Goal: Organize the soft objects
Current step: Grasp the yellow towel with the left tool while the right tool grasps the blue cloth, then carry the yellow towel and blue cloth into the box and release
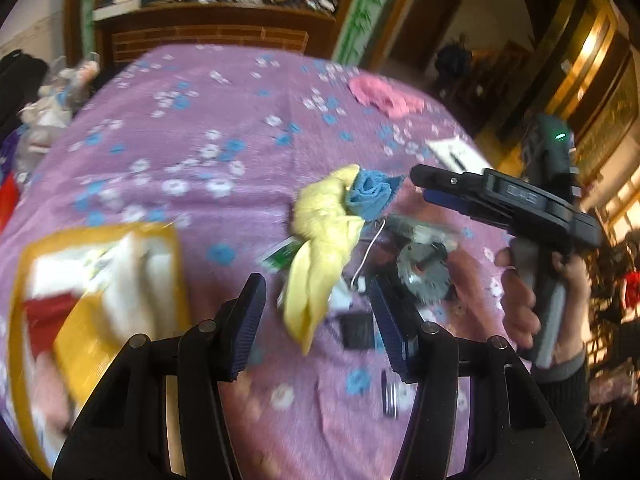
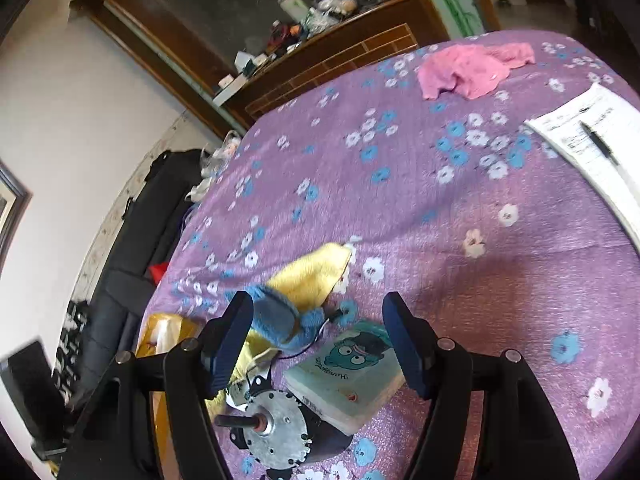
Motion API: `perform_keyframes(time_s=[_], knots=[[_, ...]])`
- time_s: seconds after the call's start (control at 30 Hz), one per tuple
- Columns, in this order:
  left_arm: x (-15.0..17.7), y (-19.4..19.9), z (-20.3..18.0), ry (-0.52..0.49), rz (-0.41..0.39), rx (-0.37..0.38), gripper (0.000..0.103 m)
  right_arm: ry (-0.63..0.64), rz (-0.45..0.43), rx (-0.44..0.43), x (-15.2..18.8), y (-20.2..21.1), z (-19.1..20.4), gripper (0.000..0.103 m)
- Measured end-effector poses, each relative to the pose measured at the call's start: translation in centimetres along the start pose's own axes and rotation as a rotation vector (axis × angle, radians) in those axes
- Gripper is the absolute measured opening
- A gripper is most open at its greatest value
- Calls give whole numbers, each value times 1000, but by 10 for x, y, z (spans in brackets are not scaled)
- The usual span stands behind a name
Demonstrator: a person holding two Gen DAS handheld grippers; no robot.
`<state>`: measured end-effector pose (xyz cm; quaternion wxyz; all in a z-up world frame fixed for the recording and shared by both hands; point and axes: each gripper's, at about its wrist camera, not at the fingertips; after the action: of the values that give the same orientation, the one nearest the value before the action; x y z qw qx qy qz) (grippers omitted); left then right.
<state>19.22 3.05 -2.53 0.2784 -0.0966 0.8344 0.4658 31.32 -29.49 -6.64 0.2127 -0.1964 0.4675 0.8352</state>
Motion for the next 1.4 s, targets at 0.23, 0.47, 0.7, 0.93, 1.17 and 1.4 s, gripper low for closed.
perform_keyframes(time_s=[0.23,0.47,0.7,0.93,1.17,1.4], knots=[[-26,-41,11,33,68,4,54,135,44,-65,-1,-20,38,67],[-32,-48,12,52,59,17,54,154,86,-15,5,-33,36,25],[-40,-81,10,54,118,5,54,35,-28,-136,-4,-1,15,17],[-36,-71,10,38,42,-19,28,6,-133,-116,-1,20,13,17],[-25,19,22,91,-155,56,28,34,-210,-152,7,39,30,17],[12,145,52,175,-358,103,28,175,-218,-256,31,46,82,17]])
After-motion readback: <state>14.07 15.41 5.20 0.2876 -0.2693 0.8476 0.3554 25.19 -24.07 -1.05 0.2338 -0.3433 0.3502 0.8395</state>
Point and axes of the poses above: each gripper's, at about its wrist camera, not at the fingertips, and y roughly against the way its jaws point, z to its left, x to its underside, and after that the axes turned 11 degrees about x, right-handed
